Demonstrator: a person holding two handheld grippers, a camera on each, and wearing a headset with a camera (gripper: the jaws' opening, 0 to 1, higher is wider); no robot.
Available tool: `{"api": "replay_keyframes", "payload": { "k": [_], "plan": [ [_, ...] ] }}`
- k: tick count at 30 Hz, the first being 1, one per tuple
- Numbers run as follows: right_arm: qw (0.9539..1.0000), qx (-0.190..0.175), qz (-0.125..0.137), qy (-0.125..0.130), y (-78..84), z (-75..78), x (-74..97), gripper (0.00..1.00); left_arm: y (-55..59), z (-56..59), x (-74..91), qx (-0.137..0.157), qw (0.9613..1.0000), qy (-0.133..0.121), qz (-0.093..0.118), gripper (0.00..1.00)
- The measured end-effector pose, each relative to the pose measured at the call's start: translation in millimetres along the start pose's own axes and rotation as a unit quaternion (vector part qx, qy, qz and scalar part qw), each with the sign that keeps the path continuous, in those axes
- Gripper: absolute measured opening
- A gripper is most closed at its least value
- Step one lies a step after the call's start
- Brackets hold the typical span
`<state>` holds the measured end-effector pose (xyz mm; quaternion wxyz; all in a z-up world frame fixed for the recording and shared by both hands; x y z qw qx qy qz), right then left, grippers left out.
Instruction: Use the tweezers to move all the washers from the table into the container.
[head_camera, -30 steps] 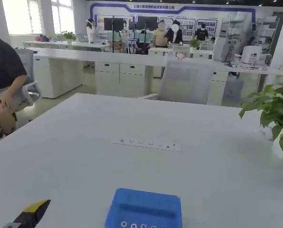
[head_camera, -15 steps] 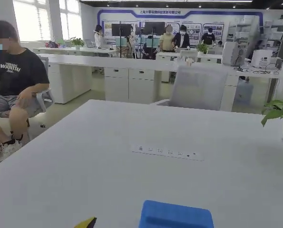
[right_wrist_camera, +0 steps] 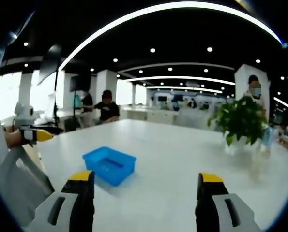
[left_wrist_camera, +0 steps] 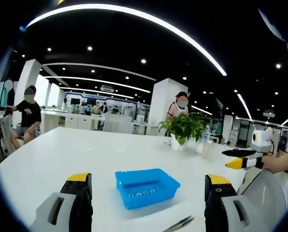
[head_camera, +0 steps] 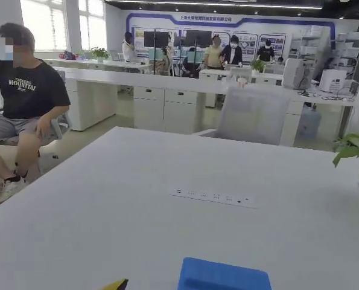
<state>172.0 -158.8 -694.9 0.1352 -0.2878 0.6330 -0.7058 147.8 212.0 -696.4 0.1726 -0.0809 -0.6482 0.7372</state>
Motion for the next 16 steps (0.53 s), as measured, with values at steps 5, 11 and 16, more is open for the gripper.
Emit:
{"api": "replay_keyframes", "payload": {
  "k": [5,11,16],
  "plan": [
    [0.9999,-0.005,-0.011,-0.004,2.0,-3.1,-1.5,0.85,1.9,-1.6,0.8,0.001,1.0,-0.004,-0.005,0.99],
    [0.9989,-0.015,-0.03,-0.034,4.9,-6.8,-6.4,0.86,-3.3,1.2,4.2,-0.007,0.9998,-0.004,0.019,0.99],
    [0.9989,-0.011,-0.032,-0.034,6.3,-7.6,-6.0,0.85,-0.8,1.5,2.6,-0.007,1.0,-0.003,0.004,0.99]
  ]
}}
Point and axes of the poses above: the centre of the closed fingertips' face, and the gripper's own axes: x roughly backward along the fingers, z roughly to its right, y roughly out of its underside, the point moved 10 cm from there along x, roughly backward along the fingers, and after that the axes turned 5 degrees about -y, right-handed, at the moved point
